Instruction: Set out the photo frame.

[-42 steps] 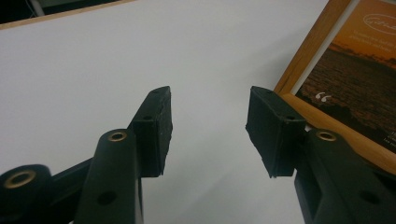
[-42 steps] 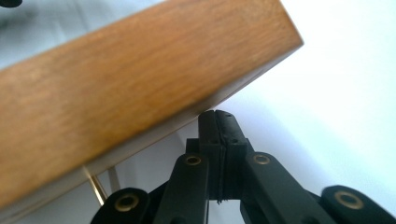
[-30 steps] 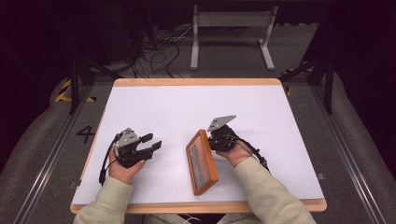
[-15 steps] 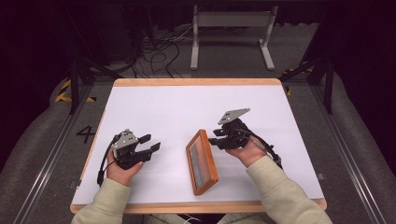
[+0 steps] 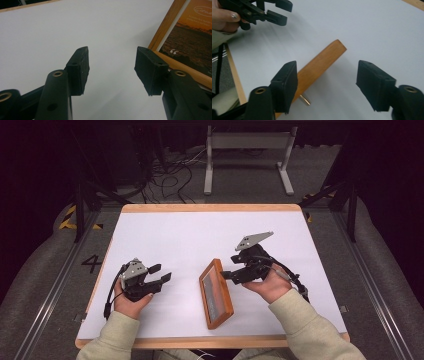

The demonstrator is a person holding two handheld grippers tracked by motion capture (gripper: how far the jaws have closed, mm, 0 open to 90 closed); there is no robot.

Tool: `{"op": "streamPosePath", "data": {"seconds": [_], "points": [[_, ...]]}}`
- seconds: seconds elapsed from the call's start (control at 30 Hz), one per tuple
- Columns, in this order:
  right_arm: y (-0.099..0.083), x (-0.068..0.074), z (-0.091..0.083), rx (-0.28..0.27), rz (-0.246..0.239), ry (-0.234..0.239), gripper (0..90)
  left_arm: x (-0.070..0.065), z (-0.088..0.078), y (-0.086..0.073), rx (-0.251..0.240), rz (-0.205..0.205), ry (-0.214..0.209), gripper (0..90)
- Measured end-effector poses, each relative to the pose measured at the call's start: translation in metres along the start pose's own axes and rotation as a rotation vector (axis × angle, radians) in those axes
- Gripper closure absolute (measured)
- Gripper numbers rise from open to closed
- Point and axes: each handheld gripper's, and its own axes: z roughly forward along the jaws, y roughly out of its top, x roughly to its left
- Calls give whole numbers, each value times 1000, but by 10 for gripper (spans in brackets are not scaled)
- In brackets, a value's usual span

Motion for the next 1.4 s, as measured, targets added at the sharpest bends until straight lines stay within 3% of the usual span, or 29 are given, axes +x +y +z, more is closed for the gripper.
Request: {"op": "streamPosePath", "data": {"seconds": [0.17,0.37,0.87,1.2,1.4], "points": [[3,15,2,20,47,32,171,0,0,0,1,1,1,449],[2,20,10,64,65,26,134,0,1,0,3,-9,-6,445],[-7,22,40,193,128,86,174,0,1,0,6,2,-3,444],[-10,24,49,257,144,106,189,-1,3,-1,14,-1,-5,442],[-11,25,53,292,150,139,252,-1,3,-1,14,-5,-6,441]]}}
